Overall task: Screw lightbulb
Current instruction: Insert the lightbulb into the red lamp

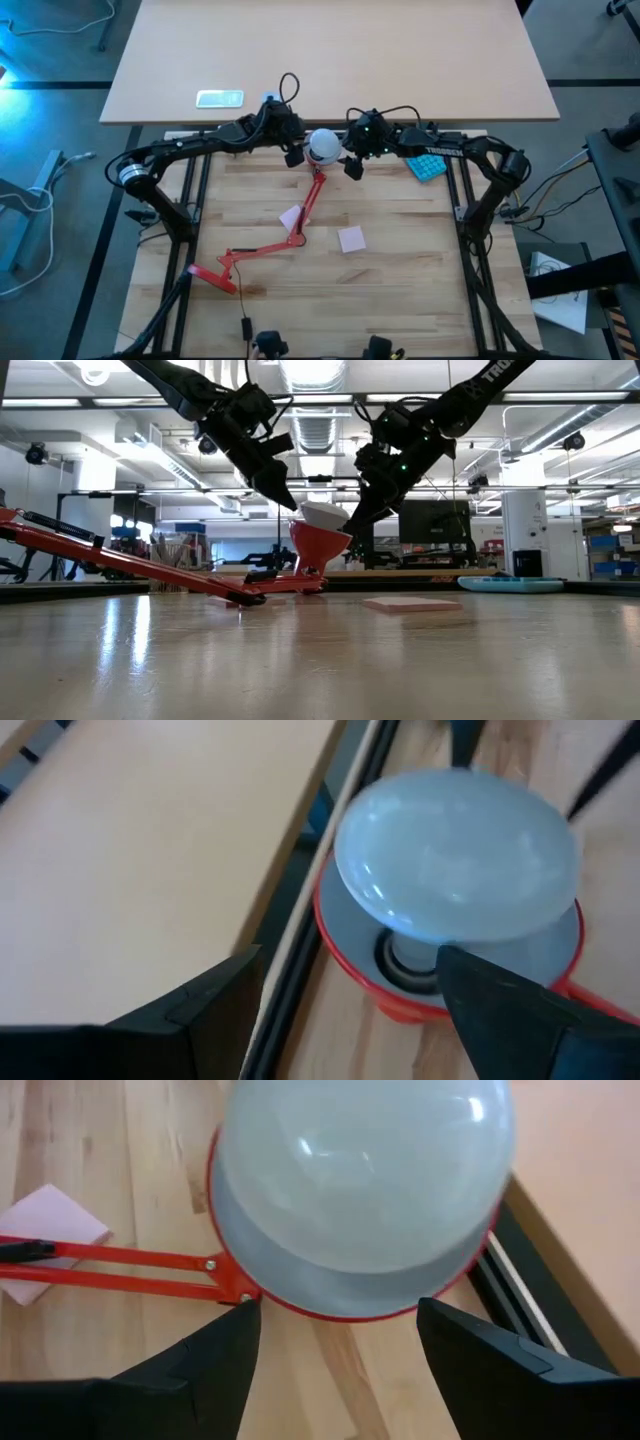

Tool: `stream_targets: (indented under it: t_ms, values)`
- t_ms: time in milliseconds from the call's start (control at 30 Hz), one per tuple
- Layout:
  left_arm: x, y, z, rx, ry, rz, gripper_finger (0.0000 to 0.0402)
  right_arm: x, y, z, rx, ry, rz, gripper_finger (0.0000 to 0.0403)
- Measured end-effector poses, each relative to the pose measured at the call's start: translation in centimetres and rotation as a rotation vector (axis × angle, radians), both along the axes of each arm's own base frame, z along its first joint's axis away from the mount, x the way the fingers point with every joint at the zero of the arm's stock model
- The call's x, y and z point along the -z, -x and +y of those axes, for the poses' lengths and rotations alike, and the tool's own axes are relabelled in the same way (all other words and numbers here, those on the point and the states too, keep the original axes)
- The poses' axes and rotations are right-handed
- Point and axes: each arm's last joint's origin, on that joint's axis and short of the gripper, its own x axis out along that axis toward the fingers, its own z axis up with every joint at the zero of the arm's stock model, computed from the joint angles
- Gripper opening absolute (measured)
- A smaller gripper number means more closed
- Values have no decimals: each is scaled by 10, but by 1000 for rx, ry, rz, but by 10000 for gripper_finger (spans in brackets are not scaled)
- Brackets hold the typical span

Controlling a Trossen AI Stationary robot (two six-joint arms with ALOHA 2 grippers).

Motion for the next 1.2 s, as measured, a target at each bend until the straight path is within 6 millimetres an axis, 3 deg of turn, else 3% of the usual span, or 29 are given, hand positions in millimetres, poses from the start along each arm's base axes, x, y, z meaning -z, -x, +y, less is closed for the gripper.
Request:
stream_targets:
  t_ms: [300,533,833,1200]
  values:
    - [7,0,-13,91,99,58,286,-4,1,-11,0,68,-43,262]
    - [7,-5,-12,105,75,31,286,-3,1,-10,-10,63,-38,268]
    - [10,-11,-7,120,20,18,286,-2,-5,2,-60,29,-38,262]
    - [9,-3,-2,77,12,59,286,3,-6,15,-100,-39,14,267]
